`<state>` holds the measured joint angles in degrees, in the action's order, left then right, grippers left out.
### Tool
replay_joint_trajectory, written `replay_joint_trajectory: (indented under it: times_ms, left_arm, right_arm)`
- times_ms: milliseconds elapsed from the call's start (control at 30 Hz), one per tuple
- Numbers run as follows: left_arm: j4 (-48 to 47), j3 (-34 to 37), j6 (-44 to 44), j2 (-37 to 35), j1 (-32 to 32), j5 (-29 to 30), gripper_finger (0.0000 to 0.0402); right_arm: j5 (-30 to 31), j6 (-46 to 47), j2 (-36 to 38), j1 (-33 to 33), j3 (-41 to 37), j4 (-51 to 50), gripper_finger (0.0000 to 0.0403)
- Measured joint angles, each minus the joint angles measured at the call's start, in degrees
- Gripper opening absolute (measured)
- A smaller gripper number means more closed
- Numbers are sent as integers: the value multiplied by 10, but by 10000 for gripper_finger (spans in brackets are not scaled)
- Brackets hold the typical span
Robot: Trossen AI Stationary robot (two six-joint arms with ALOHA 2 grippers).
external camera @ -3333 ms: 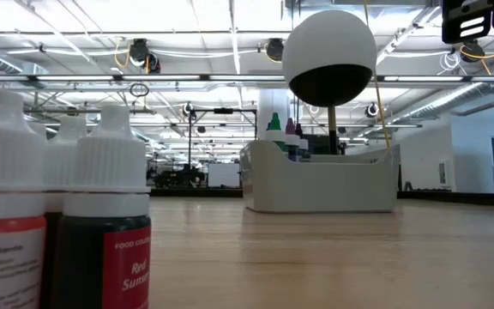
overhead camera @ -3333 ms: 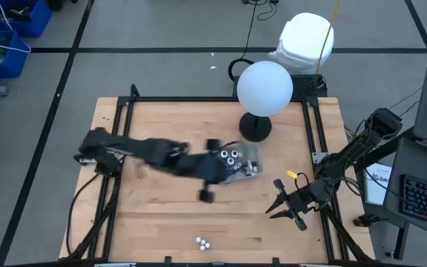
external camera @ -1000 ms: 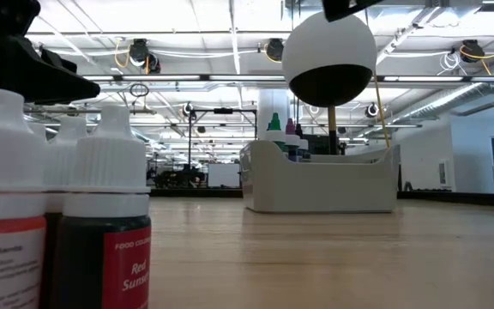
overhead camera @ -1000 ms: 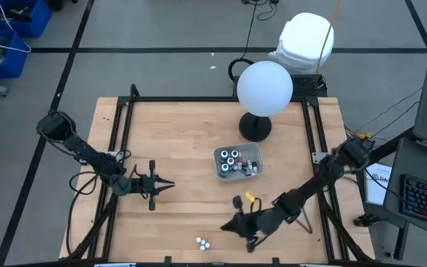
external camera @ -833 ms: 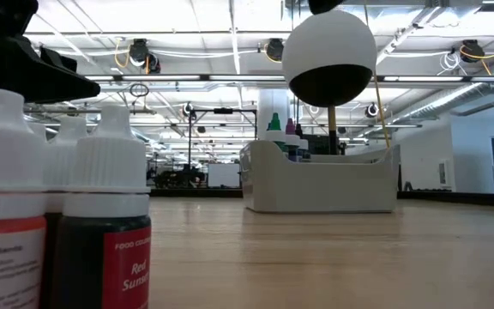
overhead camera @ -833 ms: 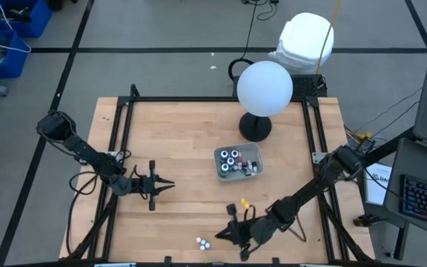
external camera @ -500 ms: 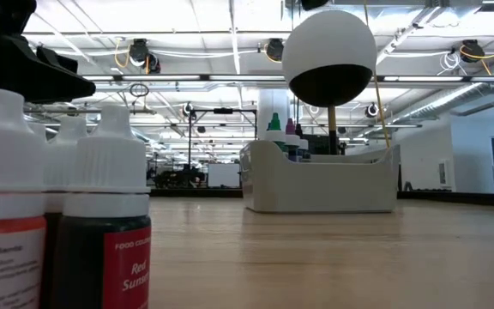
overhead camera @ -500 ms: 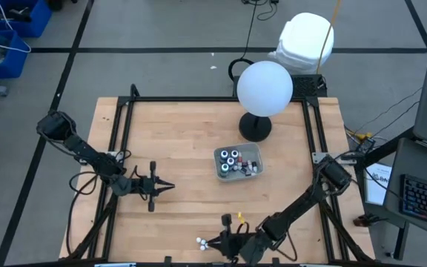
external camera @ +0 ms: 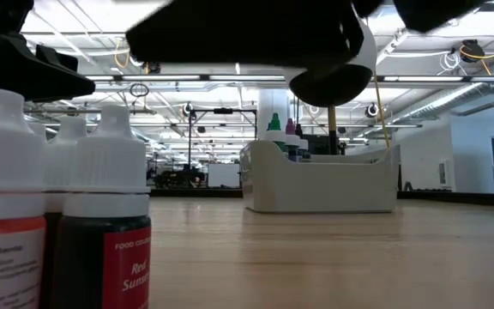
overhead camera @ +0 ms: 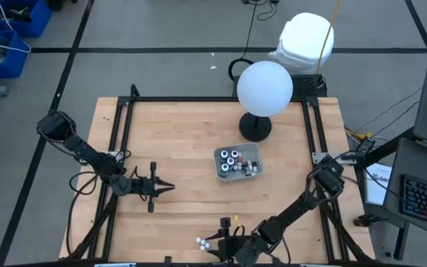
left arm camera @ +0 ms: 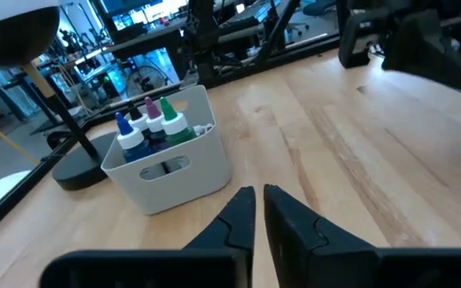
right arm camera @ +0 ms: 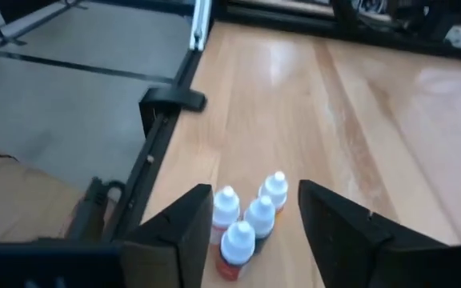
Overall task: Pick & Place food coloring
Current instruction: Put the red food coloring bottle into the gray bin
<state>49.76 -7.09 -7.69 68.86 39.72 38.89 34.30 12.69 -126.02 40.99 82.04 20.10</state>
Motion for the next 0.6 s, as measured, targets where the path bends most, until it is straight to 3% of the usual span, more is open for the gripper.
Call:
replay_joint_trajectory:
  times_ms: [233,600]
  left_arm:
    - [0,0,3,0,0,1,47]
    - [-2,0,20,0,0,0,22]
  right_arm:
    - [0,20,-5,0,0,-3,179]
    - [-42,42,-5,-8,0,-28,174]
